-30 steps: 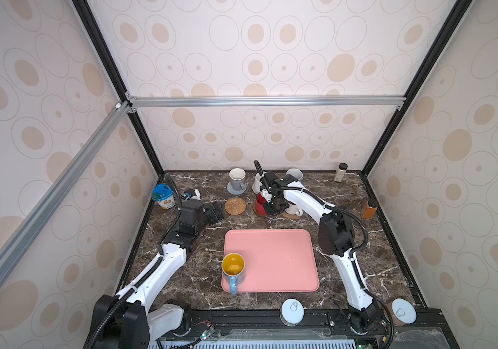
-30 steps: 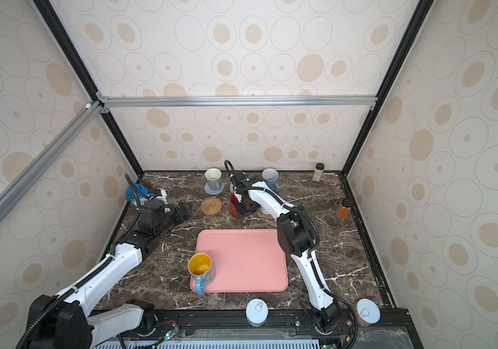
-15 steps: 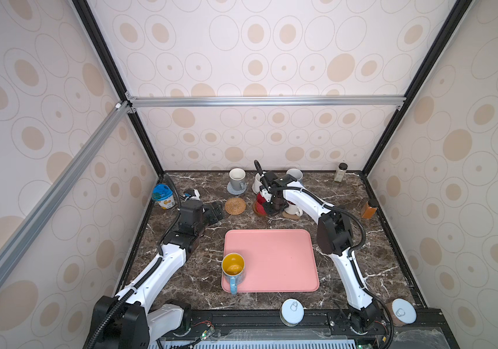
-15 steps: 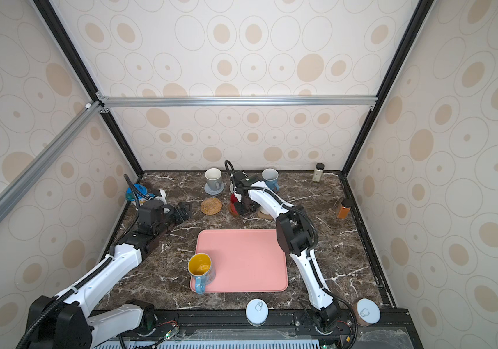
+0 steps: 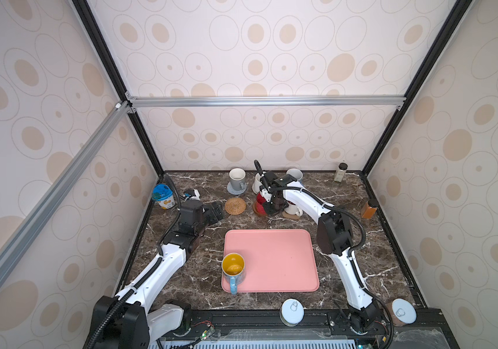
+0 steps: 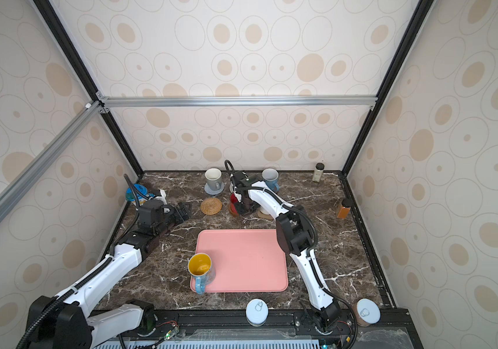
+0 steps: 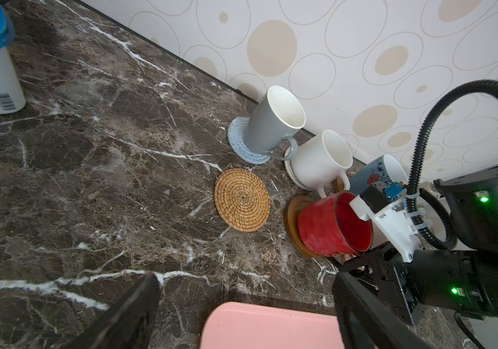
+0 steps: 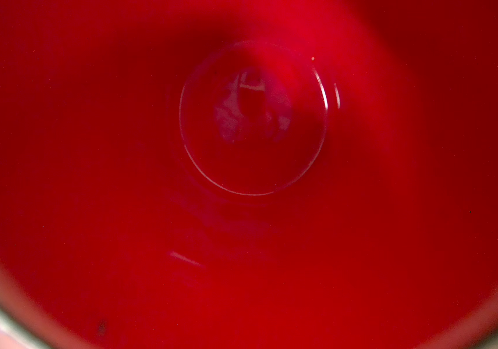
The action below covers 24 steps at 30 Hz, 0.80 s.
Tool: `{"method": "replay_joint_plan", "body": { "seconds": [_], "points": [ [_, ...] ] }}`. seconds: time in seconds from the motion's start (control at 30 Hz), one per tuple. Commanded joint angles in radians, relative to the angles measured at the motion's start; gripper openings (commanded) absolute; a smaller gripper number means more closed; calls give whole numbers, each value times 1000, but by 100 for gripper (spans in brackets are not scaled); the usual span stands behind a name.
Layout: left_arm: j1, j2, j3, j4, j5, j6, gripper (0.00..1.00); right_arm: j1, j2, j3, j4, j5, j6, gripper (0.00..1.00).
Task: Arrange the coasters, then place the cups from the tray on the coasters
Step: 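Lower the red mug onto the brown wooden coaster and open right gripper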
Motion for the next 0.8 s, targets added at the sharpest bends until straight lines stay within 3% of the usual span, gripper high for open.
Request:
{"method": "replay_joint_plan", "body": {
  "seconds": [0.0, 0.77],
  "points": [
    [11, -17, 5, -6, -10, -7, 91, -5, 16, 30, -16, -1, -1, 19],
    [16, -36, -8, -9, -16, -7, 91, -9, -41, 8, -27, 1, 4, 29]
  ]
}}
